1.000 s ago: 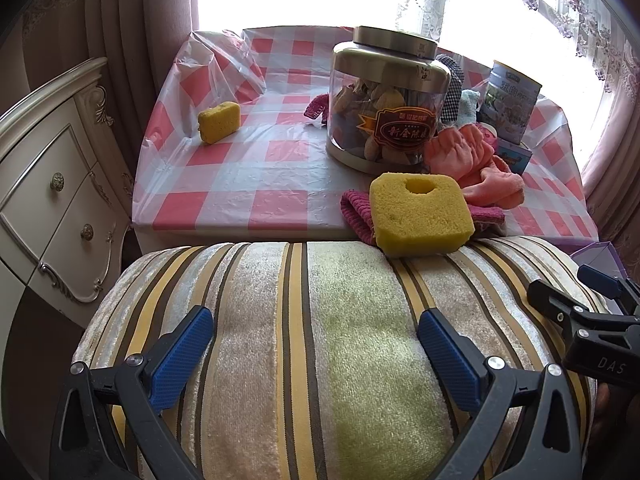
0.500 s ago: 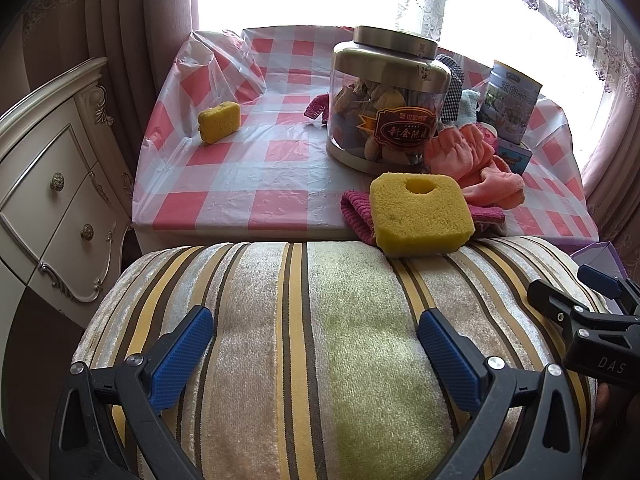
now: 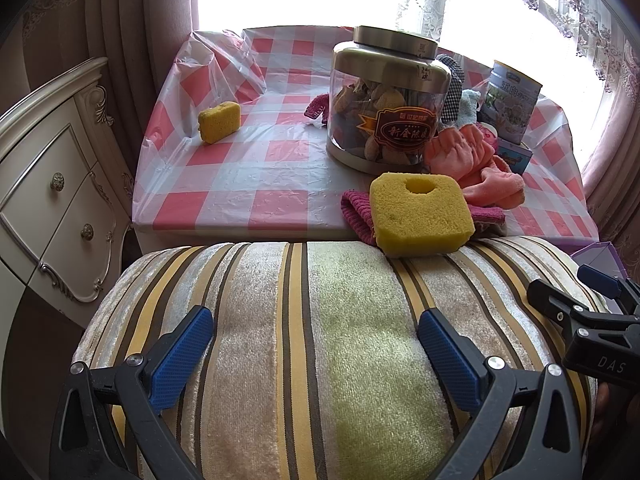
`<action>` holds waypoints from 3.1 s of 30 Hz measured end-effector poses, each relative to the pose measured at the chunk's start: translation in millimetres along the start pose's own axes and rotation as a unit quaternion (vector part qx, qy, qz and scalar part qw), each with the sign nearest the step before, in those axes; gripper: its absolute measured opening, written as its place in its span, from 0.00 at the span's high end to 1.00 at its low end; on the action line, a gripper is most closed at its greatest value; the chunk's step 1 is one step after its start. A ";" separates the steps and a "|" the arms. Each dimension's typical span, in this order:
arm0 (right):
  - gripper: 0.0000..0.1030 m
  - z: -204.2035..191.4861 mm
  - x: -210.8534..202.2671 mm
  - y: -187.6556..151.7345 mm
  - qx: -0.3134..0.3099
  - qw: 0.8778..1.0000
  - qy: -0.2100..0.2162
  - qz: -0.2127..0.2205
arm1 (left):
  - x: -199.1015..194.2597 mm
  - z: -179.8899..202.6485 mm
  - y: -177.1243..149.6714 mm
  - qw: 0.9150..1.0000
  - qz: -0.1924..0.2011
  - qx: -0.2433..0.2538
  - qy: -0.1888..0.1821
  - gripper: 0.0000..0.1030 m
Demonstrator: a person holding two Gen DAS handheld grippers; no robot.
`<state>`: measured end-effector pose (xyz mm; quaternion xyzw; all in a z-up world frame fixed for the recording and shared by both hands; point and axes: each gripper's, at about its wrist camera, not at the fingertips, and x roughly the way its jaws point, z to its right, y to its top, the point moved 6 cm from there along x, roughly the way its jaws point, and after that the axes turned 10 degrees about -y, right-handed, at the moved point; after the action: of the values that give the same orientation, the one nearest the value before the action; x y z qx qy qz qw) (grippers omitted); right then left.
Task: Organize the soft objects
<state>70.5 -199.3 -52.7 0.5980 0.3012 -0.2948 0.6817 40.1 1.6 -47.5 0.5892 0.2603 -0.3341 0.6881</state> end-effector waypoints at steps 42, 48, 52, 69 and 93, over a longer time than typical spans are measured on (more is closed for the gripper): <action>0.00 33.9 5.6 23.3 0.108 0.991 0.066 -0.046 | 27.9 44.9 52.4 0.994 -0.021 0.004 -0.110 0.00; 0.00 42.5 14.8 45.3 0.104 0.992 0.058 -0.037 | 58.4 52.2 60.9 0.993 -0.056 0.004 -0.101 0.07; 0.00 43.5 26.7 59.7 0.098 0.993 0.056 -0.034 | 72.2 50.9 62.4 0.992 -0.069 -0.004 -0.102 0.34; 0.00 -11.2 91.2 114.4 0.019 0.997 0.039 -0.059 | 52.1 25.9 61.8 0.988 0.001 -0.076 -0.135 0.38; 0.85 6.8 58.3 106.7 0.051 0.993 0.105 -0.017 | 38.5 27.1 64.2 0.987 0.032 -0.075 -0.137 0.38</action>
<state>189.7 -196.6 -28.4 0.6546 0.3654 -0.2571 0.6099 113.0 -25.7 -31.0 0.4925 0.1694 -0.3686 0.7700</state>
